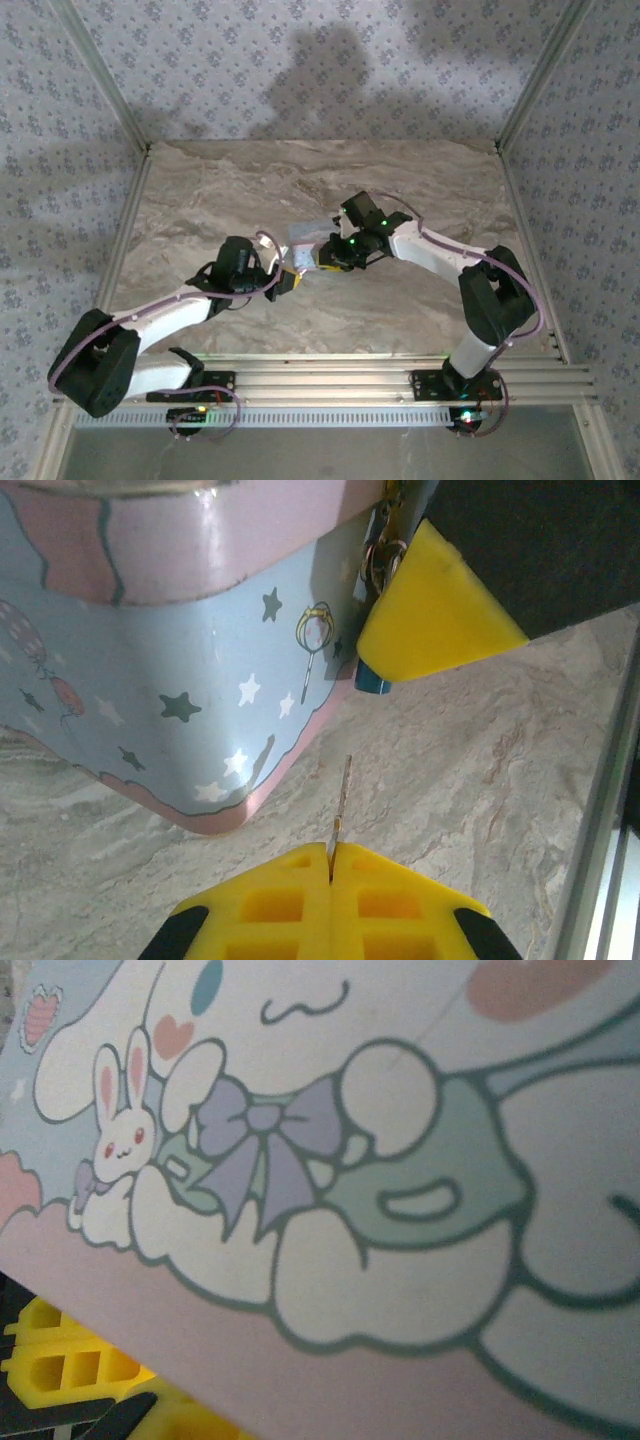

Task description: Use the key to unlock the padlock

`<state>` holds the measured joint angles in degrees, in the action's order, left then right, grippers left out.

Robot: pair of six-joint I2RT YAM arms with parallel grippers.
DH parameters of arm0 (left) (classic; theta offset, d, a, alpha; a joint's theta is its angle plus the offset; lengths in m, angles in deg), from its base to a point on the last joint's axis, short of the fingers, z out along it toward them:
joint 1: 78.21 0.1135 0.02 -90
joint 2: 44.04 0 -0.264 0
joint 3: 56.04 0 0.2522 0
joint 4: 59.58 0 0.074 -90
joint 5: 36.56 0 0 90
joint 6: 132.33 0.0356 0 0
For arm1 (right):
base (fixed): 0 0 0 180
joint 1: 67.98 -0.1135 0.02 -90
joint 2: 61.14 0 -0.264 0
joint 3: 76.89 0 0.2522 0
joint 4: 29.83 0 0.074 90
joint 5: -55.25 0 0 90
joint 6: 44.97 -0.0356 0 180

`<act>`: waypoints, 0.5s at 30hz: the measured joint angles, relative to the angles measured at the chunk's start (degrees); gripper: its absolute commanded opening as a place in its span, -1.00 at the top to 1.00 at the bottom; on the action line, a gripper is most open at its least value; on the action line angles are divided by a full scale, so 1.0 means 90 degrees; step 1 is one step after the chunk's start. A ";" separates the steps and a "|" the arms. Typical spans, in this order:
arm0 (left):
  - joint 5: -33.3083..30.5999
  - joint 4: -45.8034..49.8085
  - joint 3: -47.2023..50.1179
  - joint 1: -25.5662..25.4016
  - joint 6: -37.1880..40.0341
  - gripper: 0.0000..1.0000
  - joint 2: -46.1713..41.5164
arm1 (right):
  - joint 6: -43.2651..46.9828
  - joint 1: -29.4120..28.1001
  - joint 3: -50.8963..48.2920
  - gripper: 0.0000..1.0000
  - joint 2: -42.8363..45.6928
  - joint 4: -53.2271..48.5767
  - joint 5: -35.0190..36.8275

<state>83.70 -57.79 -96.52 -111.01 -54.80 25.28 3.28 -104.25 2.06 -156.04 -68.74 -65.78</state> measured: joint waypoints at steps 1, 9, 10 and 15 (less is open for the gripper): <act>0.0017 -0.0019 0.0000 0.0000 -0.0027 1.00 -0.0044 | -0.0002 0.0015 0.0000 1.00 0.0022 -0.0007 -0.0041; 0.0097 -0.0442 0.0002 -0.0168 -0.0362 1.00 -0.0172 | -0.0075 0.0117 0.0002 1.00 0.0155 -0.0172 -0.0282; 0.0104 -0.0544 0.0002 -0.0206 -0.0403 1.00 -0.0117 | -0.0100 0.0119 0.0002 1.00 0.0165 -0.0175 -0.0296; 0.0199 -0.0884 0.0002 -0.0369 -0.0629 1.00 0.0374 | -0.0265 0.0129 0.0012 1.00 0.0177 -0.0078 -0.0350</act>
<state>85.49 -65.74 -96.50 -114.33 -60.46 28.65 0.89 -103.09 2.17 -154.44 -69.44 -68.92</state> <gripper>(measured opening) 0.058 0.189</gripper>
